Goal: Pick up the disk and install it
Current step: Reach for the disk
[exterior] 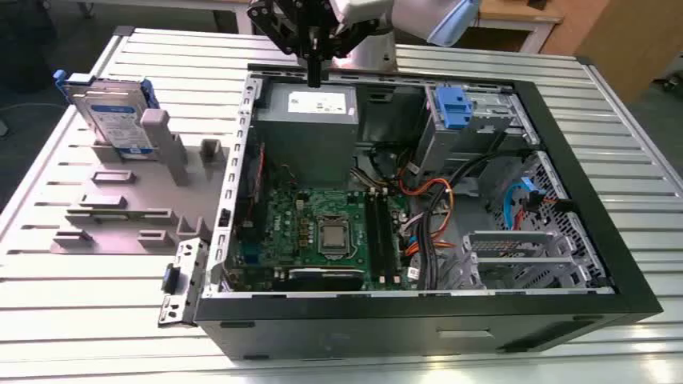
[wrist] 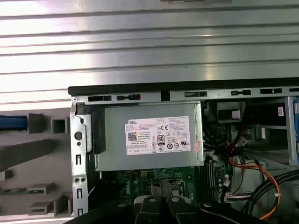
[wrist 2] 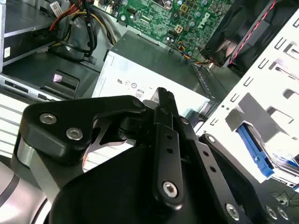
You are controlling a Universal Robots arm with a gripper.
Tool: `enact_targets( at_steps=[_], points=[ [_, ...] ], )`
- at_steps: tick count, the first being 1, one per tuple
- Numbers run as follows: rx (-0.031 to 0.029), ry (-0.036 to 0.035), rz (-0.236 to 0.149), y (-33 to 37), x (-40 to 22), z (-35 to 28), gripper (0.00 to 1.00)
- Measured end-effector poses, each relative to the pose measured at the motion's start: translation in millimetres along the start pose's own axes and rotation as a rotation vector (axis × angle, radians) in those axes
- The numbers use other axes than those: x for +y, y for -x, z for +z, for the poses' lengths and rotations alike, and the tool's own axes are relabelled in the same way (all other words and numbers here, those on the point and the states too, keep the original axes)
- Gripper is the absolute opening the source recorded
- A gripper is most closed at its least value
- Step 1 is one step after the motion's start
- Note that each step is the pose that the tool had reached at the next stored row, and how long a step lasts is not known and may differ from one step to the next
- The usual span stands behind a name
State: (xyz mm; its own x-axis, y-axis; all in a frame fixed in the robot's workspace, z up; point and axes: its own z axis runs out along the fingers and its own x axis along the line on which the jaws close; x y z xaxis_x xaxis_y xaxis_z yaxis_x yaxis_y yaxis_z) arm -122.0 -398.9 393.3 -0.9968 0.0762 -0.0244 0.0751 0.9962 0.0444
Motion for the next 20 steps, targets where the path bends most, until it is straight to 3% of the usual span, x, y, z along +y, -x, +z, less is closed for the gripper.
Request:
enact_targets(
  at_steps=[20],
  points=[
    [0.0,0.0,0.0,-3.1,-0.2,-0.1,0.11]
  ],
)
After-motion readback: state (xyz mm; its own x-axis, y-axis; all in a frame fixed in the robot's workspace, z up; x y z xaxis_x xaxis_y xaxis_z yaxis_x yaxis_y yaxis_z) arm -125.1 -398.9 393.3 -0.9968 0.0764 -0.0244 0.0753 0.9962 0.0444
